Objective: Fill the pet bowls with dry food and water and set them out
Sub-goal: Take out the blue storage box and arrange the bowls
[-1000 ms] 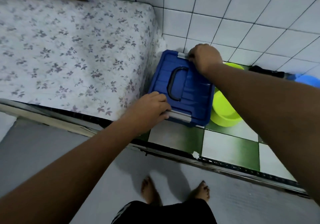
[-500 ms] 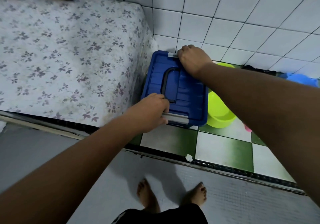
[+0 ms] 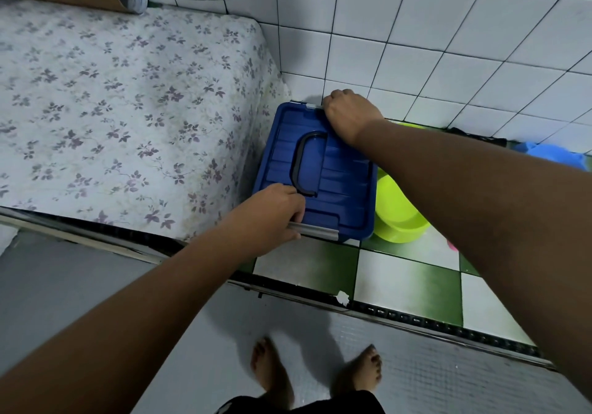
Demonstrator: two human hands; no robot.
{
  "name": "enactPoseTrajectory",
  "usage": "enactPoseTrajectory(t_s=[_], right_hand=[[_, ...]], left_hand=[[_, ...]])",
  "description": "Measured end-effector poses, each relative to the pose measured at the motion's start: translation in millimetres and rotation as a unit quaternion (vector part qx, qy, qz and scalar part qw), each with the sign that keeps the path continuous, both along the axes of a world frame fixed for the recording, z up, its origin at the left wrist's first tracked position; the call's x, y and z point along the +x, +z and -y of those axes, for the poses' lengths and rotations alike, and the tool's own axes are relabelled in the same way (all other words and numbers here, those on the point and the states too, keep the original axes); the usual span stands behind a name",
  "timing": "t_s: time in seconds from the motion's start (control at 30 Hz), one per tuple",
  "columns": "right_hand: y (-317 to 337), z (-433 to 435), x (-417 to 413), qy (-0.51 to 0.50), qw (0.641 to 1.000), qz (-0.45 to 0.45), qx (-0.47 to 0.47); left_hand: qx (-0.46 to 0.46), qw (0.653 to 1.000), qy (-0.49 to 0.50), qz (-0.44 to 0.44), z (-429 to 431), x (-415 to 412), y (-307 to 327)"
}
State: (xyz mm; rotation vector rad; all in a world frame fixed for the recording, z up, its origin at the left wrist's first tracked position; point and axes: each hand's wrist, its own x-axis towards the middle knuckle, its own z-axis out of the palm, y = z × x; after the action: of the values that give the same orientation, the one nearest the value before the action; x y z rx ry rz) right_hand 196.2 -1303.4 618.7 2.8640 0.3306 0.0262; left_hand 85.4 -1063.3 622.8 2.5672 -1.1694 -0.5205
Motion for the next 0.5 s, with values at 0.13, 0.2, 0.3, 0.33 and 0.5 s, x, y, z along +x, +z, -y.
enactPoseTrajectory(t_s=[0.13,0.2,0.3,0.33,0.5], right_hand=[[-2,3,7,-0.032,0.998,-0.016,0.06],[-4,6,10,-0.049,0.994,-0.027,0.097],[-8,10,11,-0.071,0.986,-0.038,0.145],[-9,10,10,-0.077,0.984,-0.039,0.159],[-12,15,1,-0.112,0.967,-0.026,0.227]], left_hand=[[-0.064,0.994,-0.03,0.08,-4,-8,-11],[-0.087,0.988,-0.035,0.124,-7,-11,-18],[-0.099,0.978,-0.031,0.179,-11,-17,-28],[-0.105,0.975,-0.028,0.192,-11,-18,-31],[-0.094,0.975,-0.037,0.195,-14,-18,-36]])
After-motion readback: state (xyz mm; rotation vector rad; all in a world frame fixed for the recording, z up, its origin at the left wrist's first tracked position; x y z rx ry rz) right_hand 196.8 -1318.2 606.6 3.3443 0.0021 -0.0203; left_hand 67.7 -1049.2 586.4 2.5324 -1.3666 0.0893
